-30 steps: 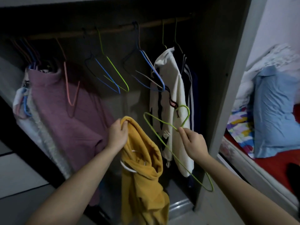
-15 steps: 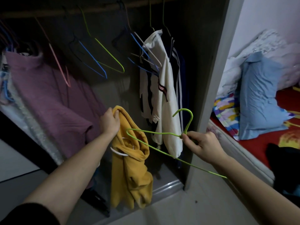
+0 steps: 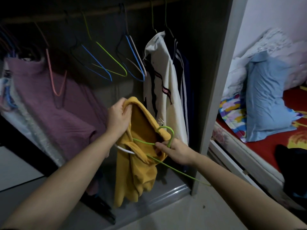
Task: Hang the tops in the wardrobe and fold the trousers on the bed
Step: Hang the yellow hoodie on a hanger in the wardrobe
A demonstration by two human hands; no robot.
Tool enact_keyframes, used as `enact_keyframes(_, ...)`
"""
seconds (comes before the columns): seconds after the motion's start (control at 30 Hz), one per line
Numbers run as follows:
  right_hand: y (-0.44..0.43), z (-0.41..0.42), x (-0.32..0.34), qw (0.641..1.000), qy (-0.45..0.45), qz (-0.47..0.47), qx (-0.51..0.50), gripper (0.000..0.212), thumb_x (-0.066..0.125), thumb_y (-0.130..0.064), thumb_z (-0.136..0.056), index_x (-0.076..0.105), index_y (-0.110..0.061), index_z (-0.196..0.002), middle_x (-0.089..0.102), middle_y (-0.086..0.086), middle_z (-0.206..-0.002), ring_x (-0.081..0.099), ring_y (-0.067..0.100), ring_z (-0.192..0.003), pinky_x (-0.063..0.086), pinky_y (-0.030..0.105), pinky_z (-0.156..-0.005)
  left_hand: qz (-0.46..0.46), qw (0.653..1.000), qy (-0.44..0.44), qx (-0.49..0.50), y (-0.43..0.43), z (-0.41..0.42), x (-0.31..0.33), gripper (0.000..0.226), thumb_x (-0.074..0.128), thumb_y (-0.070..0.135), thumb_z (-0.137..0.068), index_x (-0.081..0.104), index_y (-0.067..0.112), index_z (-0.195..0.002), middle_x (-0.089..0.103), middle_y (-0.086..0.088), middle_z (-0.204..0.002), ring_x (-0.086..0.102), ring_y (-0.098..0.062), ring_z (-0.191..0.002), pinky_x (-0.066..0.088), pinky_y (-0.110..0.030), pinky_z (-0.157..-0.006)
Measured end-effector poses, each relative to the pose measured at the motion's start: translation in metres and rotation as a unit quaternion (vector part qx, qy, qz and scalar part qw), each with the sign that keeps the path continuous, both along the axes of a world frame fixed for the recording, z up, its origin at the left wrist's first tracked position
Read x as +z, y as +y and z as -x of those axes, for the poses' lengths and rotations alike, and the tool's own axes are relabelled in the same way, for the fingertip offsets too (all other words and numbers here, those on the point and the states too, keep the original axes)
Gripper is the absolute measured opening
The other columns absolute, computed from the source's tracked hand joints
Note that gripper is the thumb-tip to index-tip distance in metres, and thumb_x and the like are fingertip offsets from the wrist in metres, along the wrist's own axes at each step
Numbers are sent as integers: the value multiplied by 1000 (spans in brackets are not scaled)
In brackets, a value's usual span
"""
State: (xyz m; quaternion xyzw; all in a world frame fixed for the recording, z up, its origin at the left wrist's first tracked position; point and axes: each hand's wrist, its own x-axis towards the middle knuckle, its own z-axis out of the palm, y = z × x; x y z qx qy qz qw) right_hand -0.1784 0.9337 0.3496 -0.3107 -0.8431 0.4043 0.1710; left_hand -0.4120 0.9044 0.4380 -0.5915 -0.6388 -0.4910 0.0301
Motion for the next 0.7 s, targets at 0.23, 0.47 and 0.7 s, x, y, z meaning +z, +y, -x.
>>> enact_keyframes(0.23,9,19,16,999,-23,11,-45,42,44,-43,-104,74,-15,-95,73,-1,-97,67,15,-91,53,31,-88,-39,998,-25,-33,-3,-22,12,16,59,11,-91,59,10,-75,49,8,-60,44,-1,-56,33,-17,-53)
enact_keyframes(0.47,18,7,24,976,87,12,-199,42,49,-43,-102,72,-19,-77,67,16,-74,65,25,-69,54,43,-72,21,995,-94,-15,-2,-19,-5,4,65,7,-90,67,6,-93,67,-13,-81,59,-19,-71,43,-29,-62)
enact_keyframes(0.7,2,26,20,964,147,125,-183,41,48,-41,-103,75,-20,-79,63,-5,-71,61,18,-71,49,35,-74,15,996,-85,7,9,-15,6,20,66,9,-87,76,13,-103,73,4,-88,63,-2,-77,42,-4,-64)
